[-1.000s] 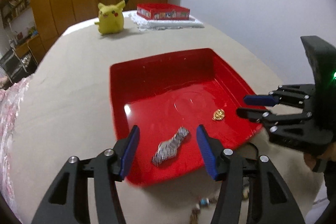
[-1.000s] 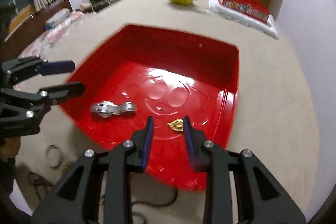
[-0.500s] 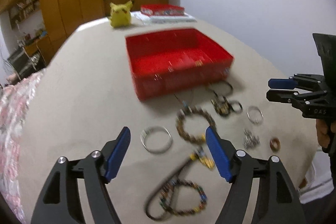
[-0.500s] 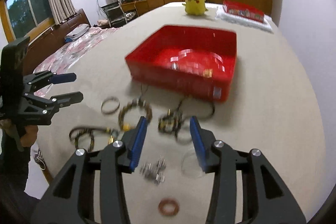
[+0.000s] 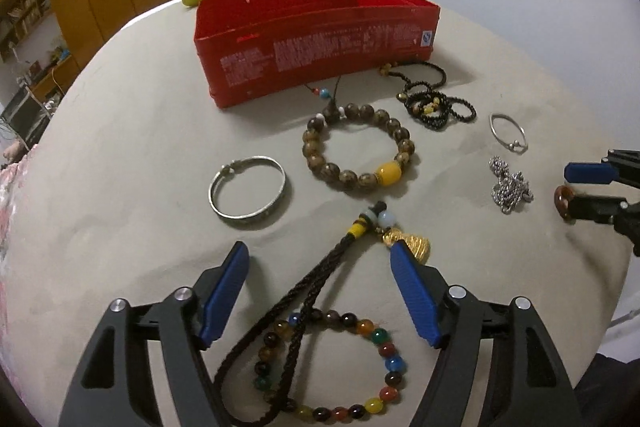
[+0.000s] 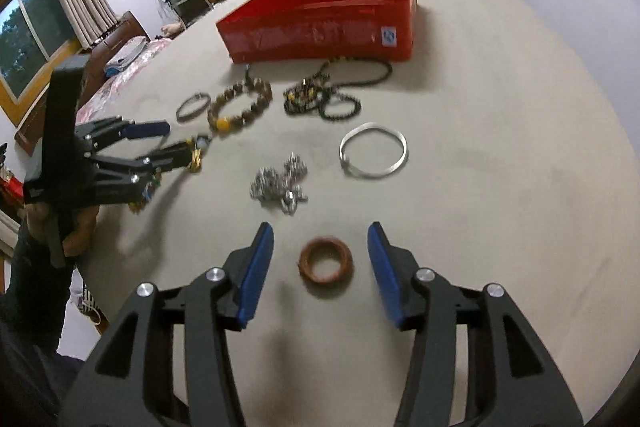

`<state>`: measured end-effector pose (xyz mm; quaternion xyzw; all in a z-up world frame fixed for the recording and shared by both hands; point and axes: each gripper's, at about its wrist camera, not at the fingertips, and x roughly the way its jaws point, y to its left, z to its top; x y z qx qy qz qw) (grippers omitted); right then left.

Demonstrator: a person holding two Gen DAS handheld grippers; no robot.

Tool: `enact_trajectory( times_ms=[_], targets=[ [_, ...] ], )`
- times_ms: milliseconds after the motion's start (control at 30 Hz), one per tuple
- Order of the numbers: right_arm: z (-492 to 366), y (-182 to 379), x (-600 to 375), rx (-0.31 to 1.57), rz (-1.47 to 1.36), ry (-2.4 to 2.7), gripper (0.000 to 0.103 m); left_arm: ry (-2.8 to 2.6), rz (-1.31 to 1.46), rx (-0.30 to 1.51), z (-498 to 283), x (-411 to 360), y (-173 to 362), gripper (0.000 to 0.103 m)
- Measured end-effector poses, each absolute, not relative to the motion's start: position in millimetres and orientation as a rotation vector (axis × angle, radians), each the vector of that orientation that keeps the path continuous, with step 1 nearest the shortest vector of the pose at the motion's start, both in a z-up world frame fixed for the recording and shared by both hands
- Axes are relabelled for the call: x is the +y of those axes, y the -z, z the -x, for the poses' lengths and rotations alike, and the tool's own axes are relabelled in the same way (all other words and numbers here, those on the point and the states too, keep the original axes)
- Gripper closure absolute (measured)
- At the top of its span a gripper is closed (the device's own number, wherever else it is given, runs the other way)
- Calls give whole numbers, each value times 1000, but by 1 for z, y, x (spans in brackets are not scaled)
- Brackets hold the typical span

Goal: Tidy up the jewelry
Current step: 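Grasp the brown wooden ring with the right tool while the left tool grasps the black-cord bead strand, then carry the ring with the right tool into the red tray while the left tool releases the strand there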

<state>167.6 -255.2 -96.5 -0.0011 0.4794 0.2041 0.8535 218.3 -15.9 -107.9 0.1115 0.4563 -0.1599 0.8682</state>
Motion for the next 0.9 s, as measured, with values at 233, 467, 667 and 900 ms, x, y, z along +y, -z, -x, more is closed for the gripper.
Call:
enact_trajectory(
  times_ms=[233,467,667,900],
  targets=[
    [-156,104,-243,971,136,-410,54,318,-190,937,-207,-13,108,73],
    [-157,105,-242,934,183,-414,73,317,-131,926,-205,-7,102,99],
    [-162,95,-241,906,165,-433,74,320,-103,870,-203,-4,79,100],
    [-163,83,-238,883,154,-455,74,324,-96,852,-196,-9,67,100]
  ],
)
